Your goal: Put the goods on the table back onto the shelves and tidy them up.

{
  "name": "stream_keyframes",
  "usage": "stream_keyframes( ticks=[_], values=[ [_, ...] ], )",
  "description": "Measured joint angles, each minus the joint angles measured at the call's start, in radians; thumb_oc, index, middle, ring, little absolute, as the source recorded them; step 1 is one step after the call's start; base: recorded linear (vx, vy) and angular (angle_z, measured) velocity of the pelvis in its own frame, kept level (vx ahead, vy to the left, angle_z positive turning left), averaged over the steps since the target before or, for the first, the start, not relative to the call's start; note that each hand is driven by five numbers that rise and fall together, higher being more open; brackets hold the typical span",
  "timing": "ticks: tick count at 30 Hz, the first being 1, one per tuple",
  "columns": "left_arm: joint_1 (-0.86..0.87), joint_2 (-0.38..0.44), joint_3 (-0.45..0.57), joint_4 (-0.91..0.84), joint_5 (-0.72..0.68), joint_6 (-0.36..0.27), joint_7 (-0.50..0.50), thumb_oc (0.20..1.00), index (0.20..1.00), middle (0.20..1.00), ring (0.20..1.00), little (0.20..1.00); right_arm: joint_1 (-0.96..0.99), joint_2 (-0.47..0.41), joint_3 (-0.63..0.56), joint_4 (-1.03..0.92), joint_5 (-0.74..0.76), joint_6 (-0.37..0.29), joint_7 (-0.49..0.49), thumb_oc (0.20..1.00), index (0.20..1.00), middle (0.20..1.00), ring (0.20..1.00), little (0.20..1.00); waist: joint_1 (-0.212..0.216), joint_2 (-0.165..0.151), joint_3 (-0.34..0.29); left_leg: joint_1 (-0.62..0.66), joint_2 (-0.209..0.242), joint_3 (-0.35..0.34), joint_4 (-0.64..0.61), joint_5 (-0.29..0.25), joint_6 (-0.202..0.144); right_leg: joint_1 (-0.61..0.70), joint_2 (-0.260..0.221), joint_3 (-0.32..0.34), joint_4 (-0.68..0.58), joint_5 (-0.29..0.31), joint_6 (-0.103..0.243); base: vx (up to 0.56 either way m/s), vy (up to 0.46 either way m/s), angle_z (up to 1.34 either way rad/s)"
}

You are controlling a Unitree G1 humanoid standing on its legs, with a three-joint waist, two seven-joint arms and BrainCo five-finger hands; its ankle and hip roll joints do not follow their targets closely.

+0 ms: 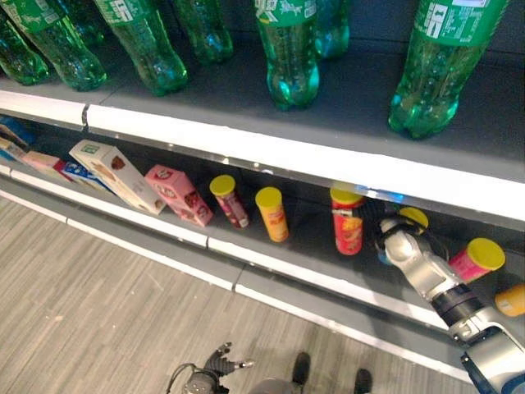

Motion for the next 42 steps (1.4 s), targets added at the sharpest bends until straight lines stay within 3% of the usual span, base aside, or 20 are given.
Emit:
stream_keyframes(
  ticks=[12, 20, 29, 42],
  values=[
    [-0.082, -0.016, -0.053, -0.002, -0.039, -0.024, 0.045, 1.0, 1.0, 1.0, 1.0, 1.0, -0.11, 0.015, -0.009, 0.069, -0.019, 0.02, -0.104, 0.2, 0.2, 0.2, 0.2, 0.2, 0.009, 0.054, 0.06, -0.106, -0.002, -0.035, 0.006, 0.04, -0.008, -0.095, 0.003, -0.036, 0.0, 0.008, 0.0, -0.03, 0.024, 0.1],
    [-0.134, -0.015, -0.059, -0.001, -0.056, -0.034, 0.062, 1.0, 1.0, 1.0, 1.0, 1.0, -0.191, -0.053, -0.053, 0.13, -0.019, 0.041, -0.16, 0.2, 0.2, 0.2, 0.2, 0.2, 0.029, 0.085, 0.14, -0.161, -0.003, -0.034, 0.006, 0.058, -0.009, -0.149, 0.002, -0.037, 0.0, 0.022, 0.002, -0.01, 0.01, 0.01],
    [-0.136, -0.016, -0.059, -0.035, -0.077, -0.036, 0.064, 1.0, 1.0, 1.0, 1.0, 1.0, -0.214, -0.06, -0.09, 0.133, -0.019, 0.053, -0.215, 0.2, 0.2, 0.2, 0.2, 0.2, 0.029, 0.124, 0.168, -0.18, -0.005, -0.033, 0.006, 0.058, -0.009, -0.168, 0.0, -0.038, 0.0, 0.021, 0.003, 0.0, 0.02, 0.0],
    [-0.16, -0.02, -0.059, -0.061, -0.078, -0.037, 0.087, 1.0, 1.0, 1.0, 1.0, 1.0, -0.206, -0.001, -0.106, 0.017, -0.059, 0.065, -0.236, 0.2, 0.2, 0.2, 0.2, 0.2, 0.024, 0.137, 0.19, -0.202, -0.006, -0.034, 0.006, 0.06, -0.006, -0.187, 0.0, -0.04, 0.0, 0.021, 0.004, 0.0, 0.01, 0.0]
  ],
)
